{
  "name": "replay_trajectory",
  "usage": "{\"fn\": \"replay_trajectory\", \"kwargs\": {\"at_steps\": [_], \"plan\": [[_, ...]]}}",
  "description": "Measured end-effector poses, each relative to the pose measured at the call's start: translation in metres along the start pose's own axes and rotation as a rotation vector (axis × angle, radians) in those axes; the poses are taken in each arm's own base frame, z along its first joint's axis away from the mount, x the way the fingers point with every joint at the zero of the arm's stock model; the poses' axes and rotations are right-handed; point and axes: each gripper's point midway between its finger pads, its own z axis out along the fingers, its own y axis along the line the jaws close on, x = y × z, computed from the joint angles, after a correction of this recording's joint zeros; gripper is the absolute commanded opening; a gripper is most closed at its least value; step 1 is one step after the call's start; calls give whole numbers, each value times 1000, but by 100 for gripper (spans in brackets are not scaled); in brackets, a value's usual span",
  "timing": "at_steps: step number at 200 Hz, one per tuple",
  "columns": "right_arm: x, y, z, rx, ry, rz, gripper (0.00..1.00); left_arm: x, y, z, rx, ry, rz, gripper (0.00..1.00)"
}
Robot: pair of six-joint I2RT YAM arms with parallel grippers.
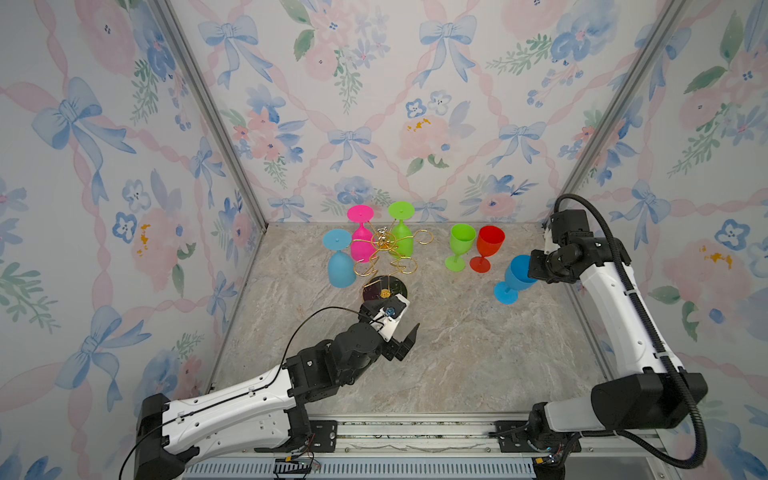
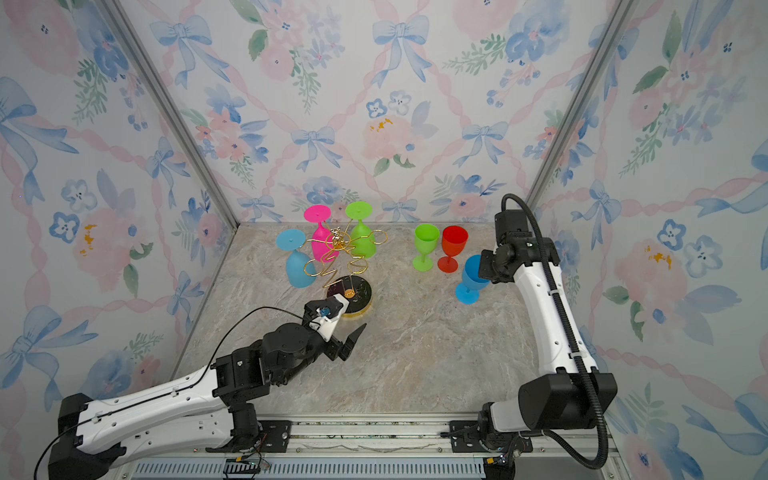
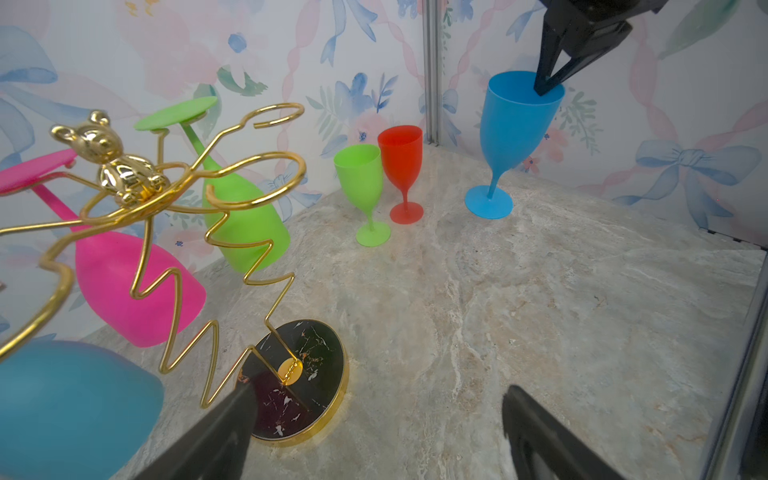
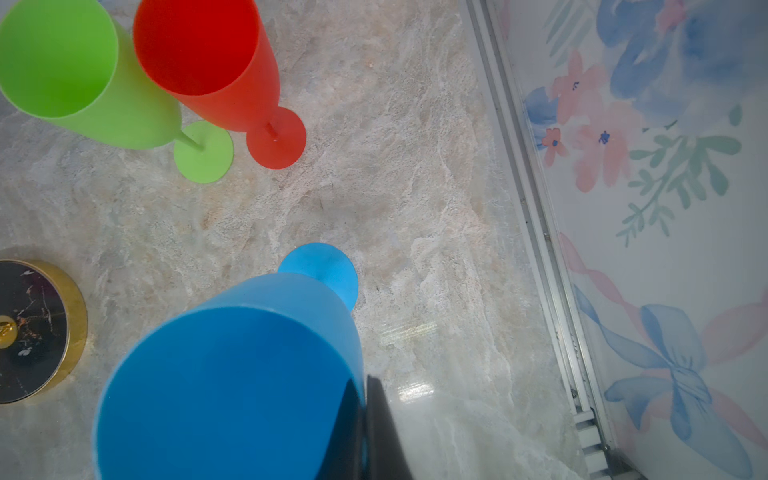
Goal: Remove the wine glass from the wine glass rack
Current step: 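Carry the blue glass beside the red glass while the left arm draws back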
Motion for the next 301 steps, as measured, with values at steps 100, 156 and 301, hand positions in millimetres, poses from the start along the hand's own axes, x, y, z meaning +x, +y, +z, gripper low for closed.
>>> {"fn": "replay_trajectory", "kwargs": {"at_steps": [100, 156, 301], "plan": [[-63, -35, 65, 52, 23, 152, 0, 31, 54, -22, -119, 46, -187, 94], [-103, -30, 97, 27, 22, 190, 0, 38, 80, -28, -231, 47, -253, 95], [-120, -16, 144, 17, 109, 193, 0, 63, 193, -61, -664, 61, -393, 95]]}}
